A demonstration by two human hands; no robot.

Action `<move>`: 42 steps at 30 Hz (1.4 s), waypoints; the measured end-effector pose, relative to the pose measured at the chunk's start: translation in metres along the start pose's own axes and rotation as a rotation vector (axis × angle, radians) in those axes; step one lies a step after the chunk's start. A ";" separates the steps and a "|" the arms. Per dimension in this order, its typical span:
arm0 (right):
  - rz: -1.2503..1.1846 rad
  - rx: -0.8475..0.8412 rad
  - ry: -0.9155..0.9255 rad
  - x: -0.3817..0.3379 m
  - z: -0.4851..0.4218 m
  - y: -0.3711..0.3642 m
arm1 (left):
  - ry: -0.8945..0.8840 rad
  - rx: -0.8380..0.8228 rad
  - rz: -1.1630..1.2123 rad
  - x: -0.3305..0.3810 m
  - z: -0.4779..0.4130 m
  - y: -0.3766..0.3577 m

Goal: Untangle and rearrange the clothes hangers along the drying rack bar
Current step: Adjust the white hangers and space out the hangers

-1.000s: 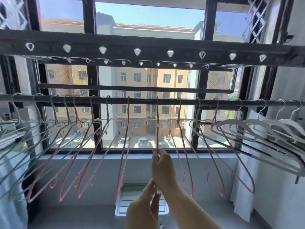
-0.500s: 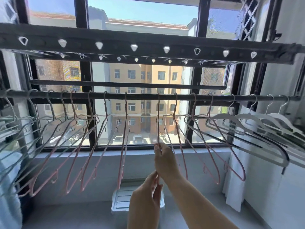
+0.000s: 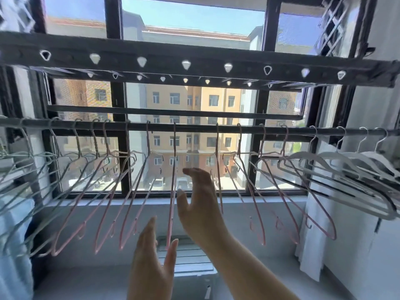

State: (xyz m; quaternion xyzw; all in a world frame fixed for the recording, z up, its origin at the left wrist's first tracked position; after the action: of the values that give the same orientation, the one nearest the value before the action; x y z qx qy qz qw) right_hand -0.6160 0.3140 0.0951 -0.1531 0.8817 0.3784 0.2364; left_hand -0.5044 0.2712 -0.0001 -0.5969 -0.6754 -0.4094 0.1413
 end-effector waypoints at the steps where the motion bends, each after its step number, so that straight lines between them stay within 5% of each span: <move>1: -0.042 -0.087 -0.045 -0.001 -0.004 -0.015 | 0.054 -0.041 0.027 -0.007 0.000 -0.005; 7: -0.248 -0.421 -0.420 0.030 -0.012 -0.085 | -0.024 -0.139 -0.043 -0.018 -0.010 -0.019; 14: -0.521 -0.142 -0.513 0.050 -0.008 -0.083 | -0.092 -0.200 -0.055 -0.024 -0.017 -0.030; 31: -0.682 0.010 -0.525 0.061 0.004 -0.057 | -0.056 -0.324 0.106 -0.006 -0.016 -0.041; 37: -0.615 0.003 -0.558 0.064 0.004 -0.058 | -0.089 -0.284 0.130 -0.014 -0.009 -0.030; 42: -0.259 -0.103 -0.524 0.052 0.000 -0.052 | -0.334 0.082 0.109 0.002 -0.007 0.047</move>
State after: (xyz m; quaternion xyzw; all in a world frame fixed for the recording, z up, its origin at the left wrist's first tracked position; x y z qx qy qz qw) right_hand -0.6369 0.2747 0.0364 -0.1734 0.7434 0.4158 0.4943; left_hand -0.4640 0.2655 0.0239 -0.6862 -0.6721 -0.2685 0.0734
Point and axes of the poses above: each hand's wrist, its own z-axis away from the middle knuckle, its own y-axis out of the back of the hand, x = y × z, the point moved 9 cm from there along -z, towards the middle knuckle, and after that the axes turned 9 degrees about -x, right-handed, at the moved point
